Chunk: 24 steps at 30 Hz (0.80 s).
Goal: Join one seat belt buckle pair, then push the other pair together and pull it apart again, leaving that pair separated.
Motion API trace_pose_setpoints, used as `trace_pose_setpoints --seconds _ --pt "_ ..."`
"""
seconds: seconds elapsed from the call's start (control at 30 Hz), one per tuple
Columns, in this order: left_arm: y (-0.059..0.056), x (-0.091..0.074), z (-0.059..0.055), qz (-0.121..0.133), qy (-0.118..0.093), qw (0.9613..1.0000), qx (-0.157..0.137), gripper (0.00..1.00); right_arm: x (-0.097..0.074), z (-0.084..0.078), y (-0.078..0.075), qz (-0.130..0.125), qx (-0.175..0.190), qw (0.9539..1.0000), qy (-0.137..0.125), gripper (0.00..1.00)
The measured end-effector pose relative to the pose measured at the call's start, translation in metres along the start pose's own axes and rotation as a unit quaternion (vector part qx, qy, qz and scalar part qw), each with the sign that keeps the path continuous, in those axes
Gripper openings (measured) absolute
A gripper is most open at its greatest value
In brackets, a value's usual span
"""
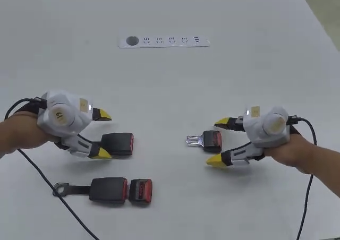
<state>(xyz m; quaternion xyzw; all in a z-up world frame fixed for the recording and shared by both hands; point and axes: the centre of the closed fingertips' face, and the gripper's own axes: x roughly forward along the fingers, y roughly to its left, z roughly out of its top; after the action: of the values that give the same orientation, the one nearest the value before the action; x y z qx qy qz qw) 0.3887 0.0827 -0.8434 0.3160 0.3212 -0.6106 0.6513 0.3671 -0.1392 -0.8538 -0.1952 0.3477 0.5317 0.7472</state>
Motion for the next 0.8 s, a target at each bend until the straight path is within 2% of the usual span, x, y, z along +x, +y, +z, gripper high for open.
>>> trace_pose_setpoints --seconds 0.1,0.13,0.17,0.23,0.3,0.37,0.4,0.57,0.67,0.8 --pt "-0.005 0.005 -0.006 -0.018 0.016 0.9996 0.015 0.53 0.002 -0.002 -0.002 0.005 -0.013 0.9999 0.004 0.57" --pt "-0.008 0.006 -0.008 -0.026 0.025 0.9992 0.018 0.5 0.002 0.0 -0.005 0.009 -0.002 1.0 0.0 0.56" --pt "-0.009 0.006 -0.004 -0.033 0.014 0.9993 0.007 0.47 0.003 0.002 -0.004 0.012 0.0 0.9999 -0.002 0.55" --pt "-0.008 0.007 -0.004 -0.031 0.015 0.9993 0.014 0.45 0.004 0.001 -0.002 0.014 -0.017 0.9997 0.002 0.51" --pt "-0.009 0.007 -0.003 -0.033 0.015 0.9993 0.013 0.44 0.004 0.002 -0.002 0.018 -0.014 0.9997 0.0 0.46" --pt "-0.009 0.007 -0.003 -0.035 0.014 0.9992 0.014 0.43 0.005 0.002 -0.003 0.012 -0.03 0.9995 0.004 0.42" --pt "-0.01 0.006 -0.003 -0.036 0.013 0.9992 0.014 0.43 0.005 0.004 -0.004 0.01 -0.024 0.9997 0.001 0.37" --pt "-0.012 0.006 -0.003 -0.039 0.014 0.9989 0.02 0.4 0.006 0.003 -0.003 0.014 -0.033 0.9993 -0.003 0.36" --pt "-0.016 0.005 -0.003 -0.045 0.015 0.9985 0.026 0.34 0.006 0.005 -0.001 0.015 -0.034 0.9993 -0.007 0.36" --pt "-0.016 0.005 -0.004 -0.047 0.018 0.9984 0.027 0.34 0.004 0.005 -0.001 0.021 -0.033 0.999 -0.019 0.36"
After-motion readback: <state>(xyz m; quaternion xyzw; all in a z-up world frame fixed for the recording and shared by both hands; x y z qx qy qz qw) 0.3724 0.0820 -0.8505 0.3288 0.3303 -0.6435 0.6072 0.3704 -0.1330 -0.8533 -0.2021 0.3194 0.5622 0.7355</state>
